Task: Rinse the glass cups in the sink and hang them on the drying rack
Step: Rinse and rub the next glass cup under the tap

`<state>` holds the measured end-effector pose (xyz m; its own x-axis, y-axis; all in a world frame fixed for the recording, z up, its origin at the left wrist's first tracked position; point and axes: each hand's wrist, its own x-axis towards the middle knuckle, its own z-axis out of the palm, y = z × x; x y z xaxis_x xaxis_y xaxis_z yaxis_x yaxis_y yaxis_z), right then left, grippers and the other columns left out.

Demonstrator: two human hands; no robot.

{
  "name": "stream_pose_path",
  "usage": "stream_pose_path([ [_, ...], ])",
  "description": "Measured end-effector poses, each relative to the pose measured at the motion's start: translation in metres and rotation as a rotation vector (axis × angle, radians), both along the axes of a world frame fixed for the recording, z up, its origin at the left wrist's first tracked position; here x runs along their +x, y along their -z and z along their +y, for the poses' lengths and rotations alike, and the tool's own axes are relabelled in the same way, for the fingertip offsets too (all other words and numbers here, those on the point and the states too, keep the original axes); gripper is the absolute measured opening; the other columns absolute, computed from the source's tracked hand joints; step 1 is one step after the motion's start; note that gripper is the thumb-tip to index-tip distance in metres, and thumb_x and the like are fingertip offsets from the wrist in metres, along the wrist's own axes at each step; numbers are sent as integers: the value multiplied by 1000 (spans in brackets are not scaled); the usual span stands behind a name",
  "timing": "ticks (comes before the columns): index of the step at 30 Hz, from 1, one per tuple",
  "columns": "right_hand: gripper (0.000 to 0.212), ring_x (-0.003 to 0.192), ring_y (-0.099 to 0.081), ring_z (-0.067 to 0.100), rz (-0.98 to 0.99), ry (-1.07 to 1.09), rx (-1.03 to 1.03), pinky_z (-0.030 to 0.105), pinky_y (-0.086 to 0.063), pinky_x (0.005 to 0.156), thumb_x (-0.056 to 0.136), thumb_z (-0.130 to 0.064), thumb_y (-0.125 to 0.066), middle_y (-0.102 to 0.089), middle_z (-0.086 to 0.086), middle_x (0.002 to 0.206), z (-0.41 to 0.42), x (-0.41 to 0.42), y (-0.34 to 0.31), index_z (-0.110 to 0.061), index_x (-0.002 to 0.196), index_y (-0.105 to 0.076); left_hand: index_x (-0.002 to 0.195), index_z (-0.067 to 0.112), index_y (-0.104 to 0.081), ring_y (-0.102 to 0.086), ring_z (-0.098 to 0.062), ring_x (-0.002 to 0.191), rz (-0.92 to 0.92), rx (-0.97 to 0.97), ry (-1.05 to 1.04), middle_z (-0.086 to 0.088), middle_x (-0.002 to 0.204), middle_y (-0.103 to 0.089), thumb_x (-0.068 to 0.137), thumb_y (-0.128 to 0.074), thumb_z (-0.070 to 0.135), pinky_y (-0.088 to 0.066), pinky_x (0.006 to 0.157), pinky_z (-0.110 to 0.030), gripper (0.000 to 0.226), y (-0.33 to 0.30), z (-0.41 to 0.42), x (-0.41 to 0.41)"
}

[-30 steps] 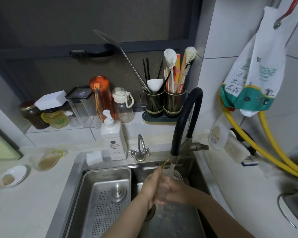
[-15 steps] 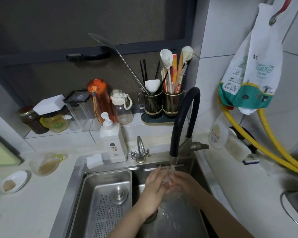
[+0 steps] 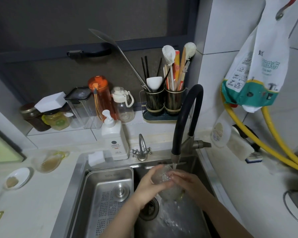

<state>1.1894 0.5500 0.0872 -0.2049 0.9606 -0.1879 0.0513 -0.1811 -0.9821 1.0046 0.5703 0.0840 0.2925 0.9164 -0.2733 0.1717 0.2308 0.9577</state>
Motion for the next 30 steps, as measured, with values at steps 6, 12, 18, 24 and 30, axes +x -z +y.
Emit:
stream_pose_path([
  [6,51,111,-63,12,76,-67,-44,23,-52,85,75,-28,-72,-65,-1,122,-10,-3,11,-19,124,-59,118,29,-61,-71,-19,91,-118,-332,-112,-2,104,-74,70,-72,60,-56,87,-38,59,5,-8,-8],
  [12,40,115,-60,22,92,85,-152,29,-52,87,91,-24,-60,-60,5,127,-3,-7,10,-16,129,-53,134,25,-39,-73,-27,85,86,-439,-18,-10,120,-65,68,-49,86,-60,69,-33,90,-4,-4,0],
  [18,29,96,-61,36,309,264,-262,38,-54,76,97,-19,-48,-63,23,114,-15,-6,22,-13,124,-58,138,31,-32,-55,-22,116,429,-164,-10,-2,133,-48,47,-59,88,-51,96,-39,111,-12,8,32],
  [24,24,88,-63,30,315,246,-245,34,-54,68,92,-21,-55,-63,20,108,-21,-3,2,-18,113,-66,132,28,-45,-53,-20,117,431,-36,-45,0,131,-45,53,-59,84,-48,99,-37,99,-19,5,28],
  [30,20,79,-63,6,-129,163,0,8,-50,66,94,-16,-55,-66,1,88,-8,-5,-32,-25,111,-60,139,40,-39,-52,-11,118,-35,-206,-87,8,134,-52,96,-46,43,-51,94,-37,44,-12,-10,10],
])
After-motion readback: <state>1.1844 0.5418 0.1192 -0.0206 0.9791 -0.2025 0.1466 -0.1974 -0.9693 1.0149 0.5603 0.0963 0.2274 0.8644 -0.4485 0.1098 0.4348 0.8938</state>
